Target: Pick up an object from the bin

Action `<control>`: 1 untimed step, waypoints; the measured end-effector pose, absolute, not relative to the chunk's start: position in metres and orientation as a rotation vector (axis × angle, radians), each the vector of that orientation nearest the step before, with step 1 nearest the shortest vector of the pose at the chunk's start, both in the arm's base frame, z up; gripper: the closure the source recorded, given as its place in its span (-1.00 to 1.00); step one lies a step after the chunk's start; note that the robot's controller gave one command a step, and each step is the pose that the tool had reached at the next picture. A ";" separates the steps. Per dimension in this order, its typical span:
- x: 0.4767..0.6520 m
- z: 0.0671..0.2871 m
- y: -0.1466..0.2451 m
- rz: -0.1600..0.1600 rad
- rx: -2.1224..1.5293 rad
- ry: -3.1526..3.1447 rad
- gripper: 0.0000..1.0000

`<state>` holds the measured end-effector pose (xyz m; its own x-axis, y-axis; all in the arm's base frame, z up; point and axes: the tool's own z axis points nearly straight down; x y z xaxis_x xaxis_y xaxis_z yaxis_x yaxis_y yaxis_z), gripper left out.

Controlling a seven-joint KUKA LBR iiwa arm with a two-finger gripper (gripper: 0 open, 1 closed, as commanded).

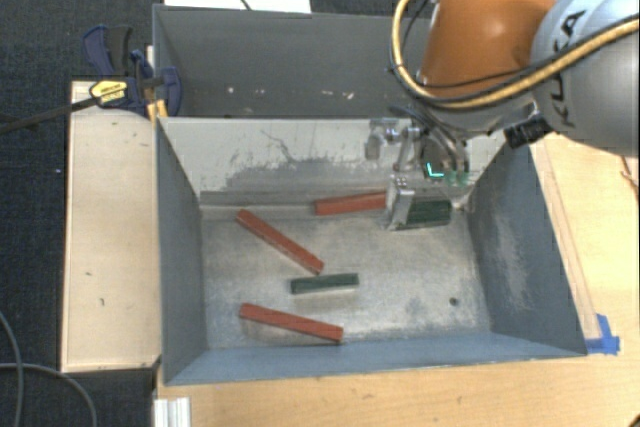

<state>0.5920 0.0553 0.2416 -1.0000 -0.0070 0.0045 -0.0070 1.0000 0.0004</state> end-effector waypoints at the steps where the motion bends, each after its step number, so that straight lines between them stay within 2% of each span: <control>1: 0.579 0.086 0.044 0.001 -0.351 -3.117 -1.00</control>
Offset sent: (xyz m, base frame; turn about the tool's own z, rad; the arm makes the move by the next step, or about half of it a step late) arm -0.0111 -0.0109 -0.1520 0.2305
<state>0.5794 0.0440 0.0863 -0.9750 0.2223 0.0052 0.2223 0.9750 -0.0010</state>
